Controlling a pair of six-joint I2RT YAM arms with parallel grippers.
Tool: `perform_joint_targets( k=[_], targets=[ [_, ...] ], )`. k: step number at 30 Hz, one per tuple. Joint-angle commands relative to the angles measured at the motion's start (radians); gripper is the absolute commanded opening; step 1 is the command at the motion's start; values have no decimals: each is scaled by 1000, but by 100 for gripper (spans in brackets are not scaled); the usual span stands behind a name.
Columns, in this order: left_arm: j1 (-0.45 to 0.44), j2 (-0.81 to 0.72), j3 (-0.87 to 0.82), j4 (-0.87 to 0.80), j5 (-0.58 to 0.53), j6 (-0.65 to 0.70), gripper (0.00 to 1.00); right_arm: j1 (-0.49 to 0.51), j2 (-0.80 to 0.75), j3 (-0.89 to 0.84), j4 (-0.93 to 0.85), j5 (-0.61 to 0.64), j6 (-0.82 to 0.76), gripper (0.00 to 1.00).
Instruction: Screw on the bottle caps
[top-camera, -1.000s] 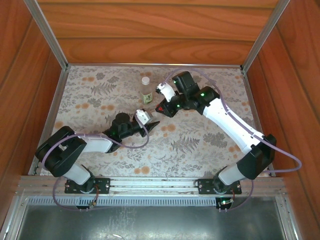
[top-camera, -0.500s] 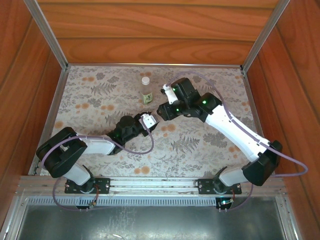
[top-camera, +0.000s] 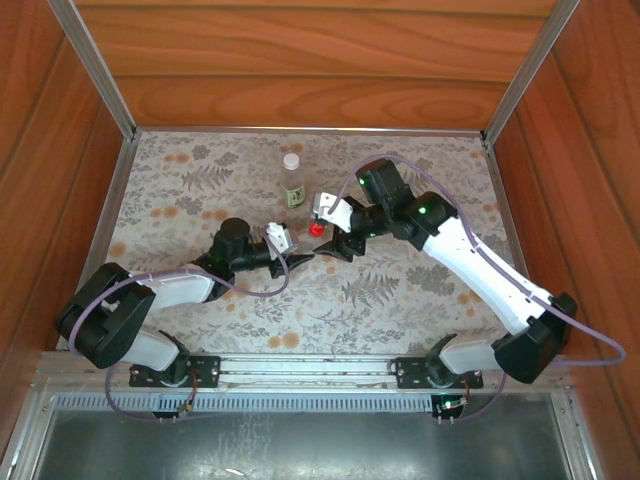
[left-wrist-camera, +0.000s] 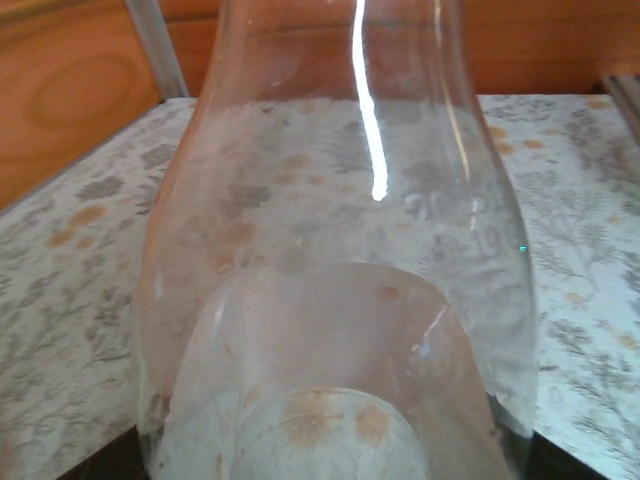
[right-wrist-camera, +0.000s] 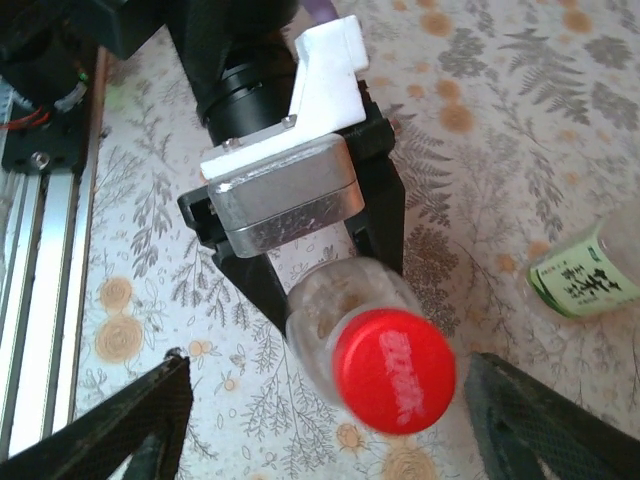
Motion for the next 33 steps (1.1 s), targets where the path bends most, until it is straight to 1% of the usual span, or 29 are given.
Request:
perform_joint_targets(
  k=[1,5,10,14,17,20,22,23,25,27,30,33],
  targets=[
    [12,-16,1,-45,135,-9,50,-9,60,80,-148,-98,-185,71],
    [14,-16,6,-56,151,-4,50,-10,105,128,-197,-79,-206,59],
    [16,-13,6,-65,150,3,50,-11,140,163,-236,-74,-213,43],
    [20,-20,4,-66,144,3,50,-11,150,173,-247,-67,-211,33],
    [19,-27,4,-66,122,-3,50,-10,152,173,-247,-68,-184,29],
    [17,-37,7,-66,72,-3,50,-10,147,164,-243,-58,-131,29],
    [9,-51,6,-66,3,5,50,-7,139,153,-212,-29,-30,29],
    [-1,-60,6,-66,-54,15,50,-4,134,150,-193,-11,36,29],
    [-42,-82,3,-66,-195,64,50,-2,126,143,-150,28,202,30],
    [-78,-96,6,-64,-348,91,50,0,116,129,-113,93,387,29],
    [-126,-107,19,-64,-513,141,49,0,86,98,-71,204,640,27],
    [-214,-96,43,-63,-718,225,48,-6,61,62,-68,283,884,24]
  ],
)
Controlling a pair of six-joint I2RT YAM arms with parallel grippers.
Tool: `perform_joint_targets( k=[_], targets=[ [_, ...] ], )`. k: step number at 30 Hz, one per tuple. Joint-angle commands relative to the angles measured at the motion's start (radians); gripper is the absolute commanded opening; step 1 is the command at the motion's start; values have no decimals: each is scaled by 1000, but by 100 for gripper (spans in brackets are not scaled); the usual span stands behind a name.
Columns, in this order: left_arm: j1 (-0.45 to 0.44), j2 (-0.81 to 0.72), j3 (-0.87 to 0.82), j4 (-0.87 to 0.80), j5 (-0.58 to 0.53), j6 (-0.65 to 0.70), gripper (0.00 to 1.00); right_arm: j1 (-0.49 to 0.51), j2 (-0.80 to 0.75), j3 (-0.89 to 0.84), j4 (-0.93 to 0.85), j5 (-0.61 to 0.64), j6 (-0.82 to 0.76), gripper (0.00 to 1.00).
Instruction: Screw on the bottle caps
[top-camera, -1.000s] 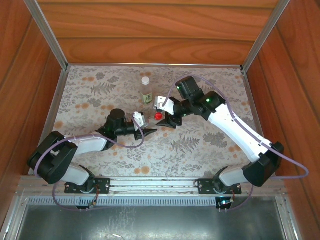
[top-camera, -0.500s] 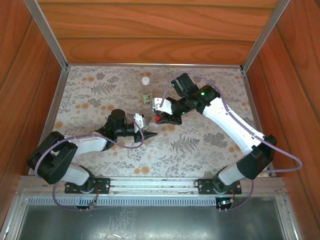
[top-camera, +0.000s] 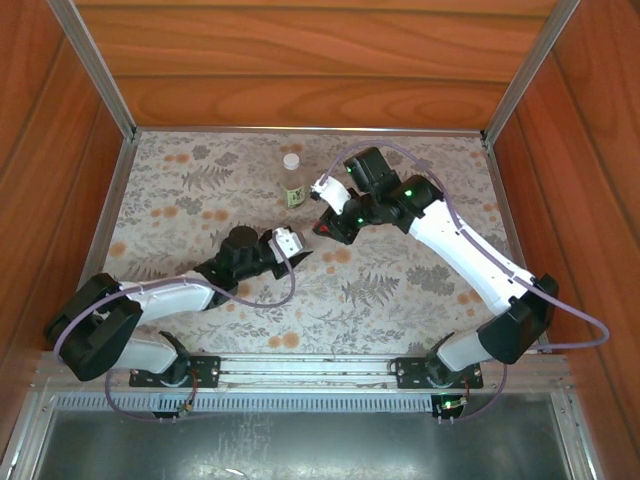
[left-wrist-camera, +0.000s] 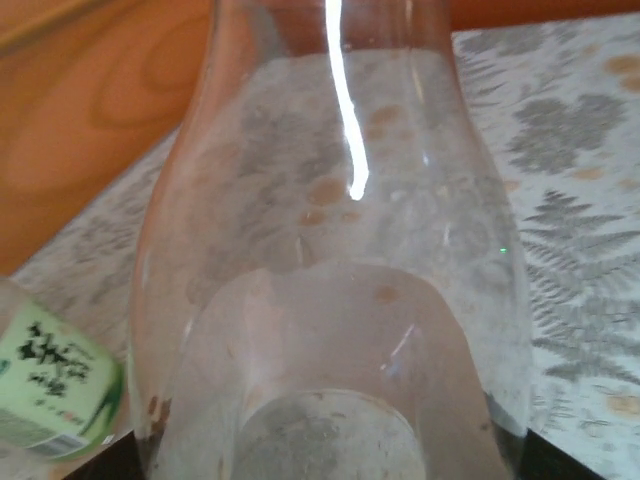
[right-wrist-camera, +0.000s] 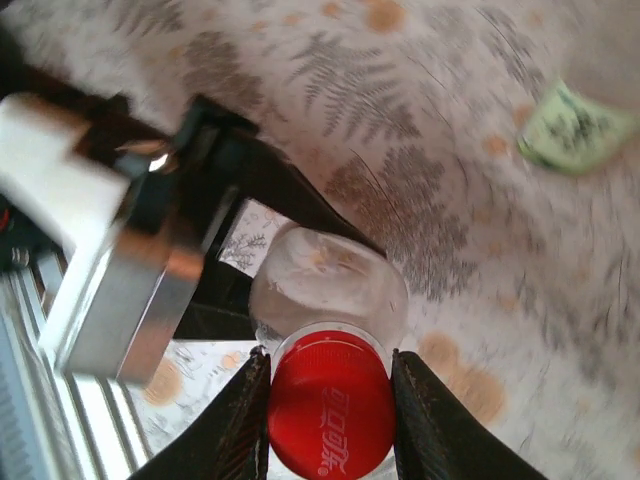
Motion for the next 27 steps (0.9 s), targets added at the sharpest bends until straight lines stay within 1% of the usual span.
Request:
perform_joint_targets(
  k=[1,4,6,8,10,11,12,14,15,16,18,19,20,21,22,23,25,27],
  targets=[
    [-100,-8,51,38,-327,168,48,-4,-45,-52,8,137,451,22],
    [-171,16,71,41,-473,250,48,-12,-69,-85,18,155,620,17],
    [-203,29,82,45,-546,297,48,-20,-70,-87,8,169,697,17],
    [-222,40,88,47,-577,324,48,-28,-69,-82,4,153,727,22],
    [-217,33,77,46,-554,289,48,-33,-70,-74,8,140,717,26],
    [-208,28,70,44,-520,270,48,-34,-72,-73,19,130,691,31],
    [-198,23,60,44,-475,256,48,-35,-77,-76,36,112,654,38],
    [-167,6,33,42,-353,208,48,-35,-103,-95,96,66,532,55],
    [-145,-2,20,40,-282,180,48,-35,-119,-107,126,53,457,63],
    [-116,-13,8,37,-190,149,48,-35,-141,-128,159,36,362,69],
    [-60,-30,-17,30,-27,97,48,-37,-183,-173,207,-16,132,76],
    [-32,-38,-26,22,60,82,48,-36,-208,-200,228,-34,13,79],
    [-7,-43,-32,9,136,67,49,-35,-229,-222,243,-34,-69,79],
    [14,-44,-32,-5,196,58,49,-36,-243,-234,245,-42,-156,78],
    [32,-44,-30,-24,254,50,49,-36,-261,-248,241,-68,-259,81],
    [47,-45,-24,-49,305,48,49,-37,-277,-264,235,-103,-343,81],
    [66,-45,-12,-96,370,46,49,-36,-281,-260,171,-174,-501,81],
    [77,-44,2,-140,424,56,49,-36,-253,-217,64,-216,-609,81]
  ],
)
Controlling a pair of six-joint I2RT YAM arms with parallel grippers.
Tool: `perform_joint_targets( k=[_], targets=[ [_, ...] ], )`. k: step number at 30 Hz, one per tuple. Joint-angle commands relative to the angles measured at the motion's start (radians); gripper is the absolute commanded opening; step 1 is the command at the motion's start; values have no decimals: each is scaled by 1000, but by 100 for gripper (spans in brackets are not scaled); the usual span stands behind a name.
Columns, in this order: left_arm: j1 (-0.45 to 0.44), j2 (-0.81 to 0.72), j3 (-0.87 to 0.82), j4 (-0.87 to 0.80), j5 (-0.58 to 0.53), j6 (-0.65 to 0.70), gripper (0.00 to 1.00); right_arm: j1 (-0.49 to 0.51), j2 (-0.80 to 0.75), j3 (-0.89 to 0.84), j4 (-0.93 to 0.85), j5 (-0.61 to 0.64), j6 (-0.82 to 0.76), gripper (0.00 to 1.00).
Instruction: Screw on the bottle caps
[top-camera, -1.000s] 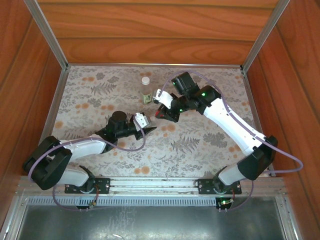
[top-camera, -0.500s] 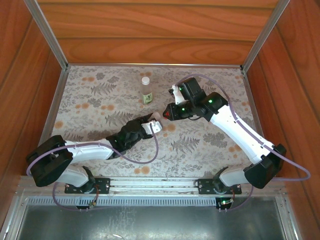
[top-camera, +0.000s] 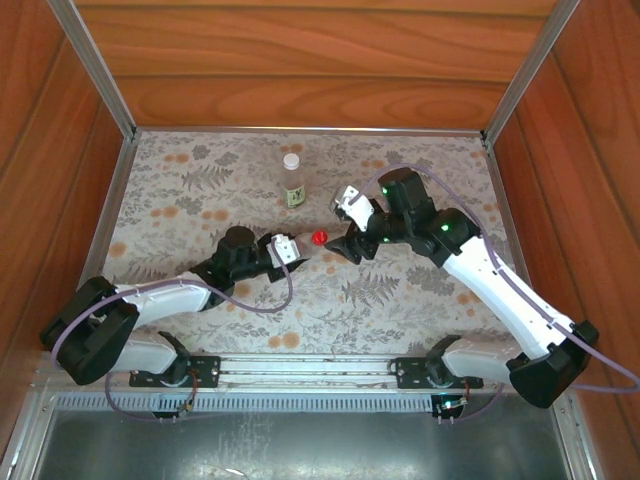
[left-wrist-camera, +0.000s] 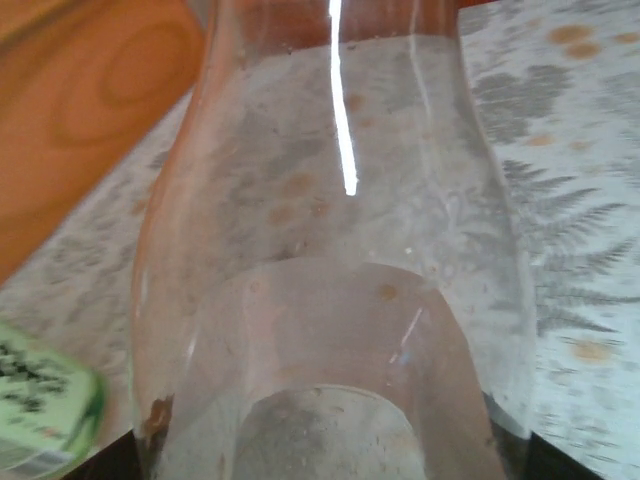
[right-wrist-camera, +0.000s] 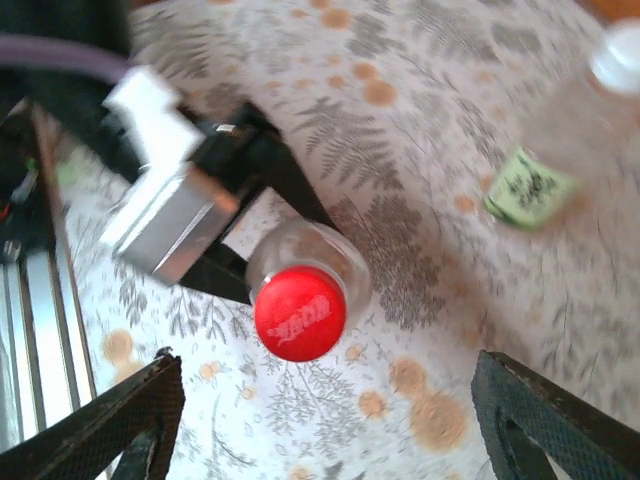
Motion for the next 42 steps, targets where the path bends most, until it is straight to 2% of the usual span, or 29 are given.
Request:
perform_joint_targets(
  k=[1,5,9,14,21,29,31,39,42],
  targets=[
    [19,-20,27,-90,228,-20,49,-3,41,58,-151,-134,-381,80],
    [40,-11,42,-122,303,-27,49,-2,103,132,-262,-145,-445,71],
    [49,2,59,-135,332,-29,49,4,156,181,-315,-174,-462,63],
    [55,6,68,-140,345,-30,49,14,195,188,-316,-155,-475,58],
    [57,9,75,-148,353,-37,49,23,225,198,-277,-168,-463,47],
    [59,24,83,-149,356,-38,49,36,246,218,-282,-188,-467,44],
    [59,24,85,-150,357,-38,49,36,253,223,-291,-193,-466,41],
    [59,0,78,-152,319,-39,49,41,258,230,-310,-162,-431,25],
    [58,-22,80,-151,218,-35,48,44,251,221,-279,-130,-341,25]
  ],
)
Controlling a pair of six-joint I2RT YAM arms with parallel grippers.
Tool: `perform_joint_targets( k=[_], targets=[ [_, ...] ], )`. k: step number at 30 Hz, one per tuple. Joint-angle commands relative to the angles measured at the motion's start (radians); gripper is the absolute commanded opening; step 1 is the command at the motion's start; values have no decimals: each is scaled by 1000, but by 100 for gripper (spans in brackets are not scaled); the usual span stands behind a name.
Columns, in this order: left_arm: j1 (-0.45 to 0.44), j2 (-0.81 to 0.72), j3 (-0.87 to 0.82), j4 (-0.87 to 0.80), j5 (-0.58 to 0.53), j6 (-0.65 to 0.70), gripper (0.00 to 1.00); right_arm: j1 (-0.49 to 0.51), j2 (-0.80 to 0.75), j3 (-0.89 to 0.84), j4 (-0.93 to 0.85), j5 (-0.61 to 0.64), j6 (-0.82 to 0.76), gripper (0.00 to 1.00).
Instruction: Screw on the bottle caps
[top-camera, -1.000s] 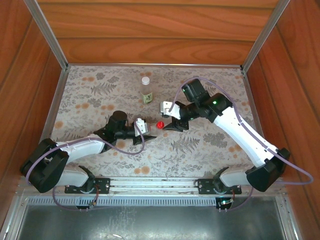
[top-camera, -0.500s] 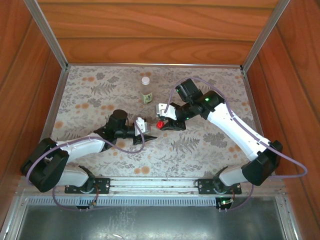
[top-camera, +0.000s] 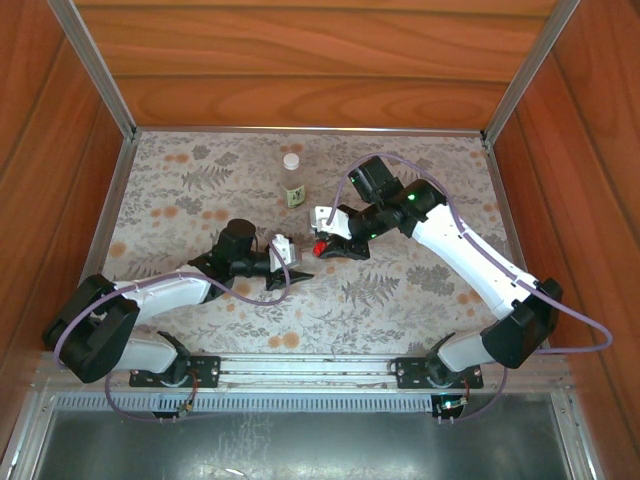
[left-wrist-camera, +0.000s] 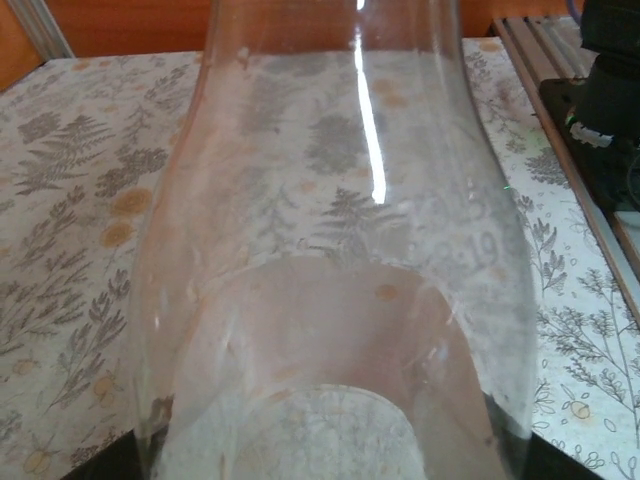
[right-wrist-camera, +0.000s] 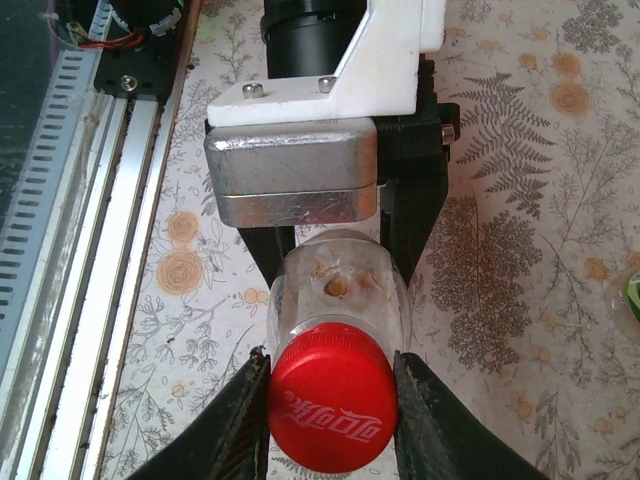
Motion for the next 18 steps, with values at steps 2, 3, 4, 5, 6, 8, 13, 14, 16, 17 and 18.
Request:
perform_joint_targets(
  k=[2,3,4,5,6,8,13,14,16,17,18],
  targets=[
    [-11,-49,25,5,-237,19,48,13,-13,-3,56,44,214,26],
    [-22,-56,27,5,-305,31,48,12,-16,-10,79,63,289,26],
    [-38,-62,27,4,-384,55,47,12,-20,-17,105,91,377,25],
    [-53,-67,28,5,-460,70,47,12,-21,-21,126,120,465,23],
    [-68,-74,31,8,-535,87,47,12,-20,-28,152,157,572,20],
    [-95,-87,32,20,-643,119,47,12,-20,-43,190,208,736,14],
    [-151,-84,20,94,-863,199,47,-5,-13,-41,211,211,1159,7],
    [-161,-74,19,103,-900,222,47,-8,-7,-37,205,208,1230,4],
    [-185,-51,23,119,-973,273,47,-19,16,-21,171,206,1362,0],
    [-200,-41,25,126,-992,293,47,-26,30,-16,159,189,1410,0],
    [-208,-31,28,130,-1005,307,47,-30,37,-14,157,173,1440,0]
  ],
)
